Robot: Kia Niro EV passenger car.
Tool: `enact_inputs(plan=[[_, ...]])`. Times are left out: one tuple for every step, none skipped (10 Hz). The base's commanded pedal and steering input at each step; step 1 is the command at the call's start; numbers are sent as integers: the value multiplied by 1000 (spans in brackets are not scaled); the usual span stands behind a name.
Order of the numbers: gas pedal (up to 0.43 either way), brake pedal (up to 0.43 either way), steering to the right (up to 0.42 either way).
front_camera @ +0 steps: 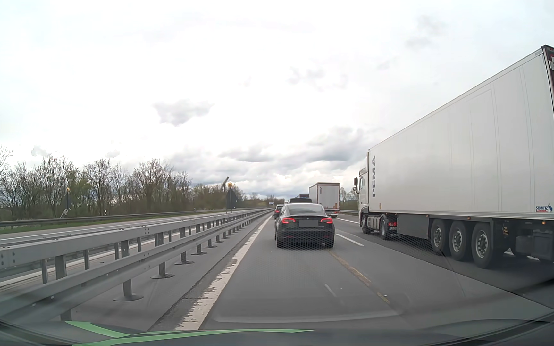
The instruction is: Follow the waypoints while adhering to traffic rules and regulations
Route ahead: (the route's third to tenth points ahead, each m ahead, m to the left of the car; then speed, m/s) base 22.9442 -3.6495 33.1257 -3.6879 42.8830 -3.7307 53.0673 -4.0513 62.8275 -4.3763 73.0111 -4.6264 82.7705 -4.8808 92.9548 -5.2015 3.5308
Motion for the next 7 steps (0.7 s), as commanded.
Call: enact_inputs(plan=[[47,0,-1],[47,0,-1],[59,0,-1],[59,0,-2],[59,0,-2],[59,0,-2],[59,0,-2]])
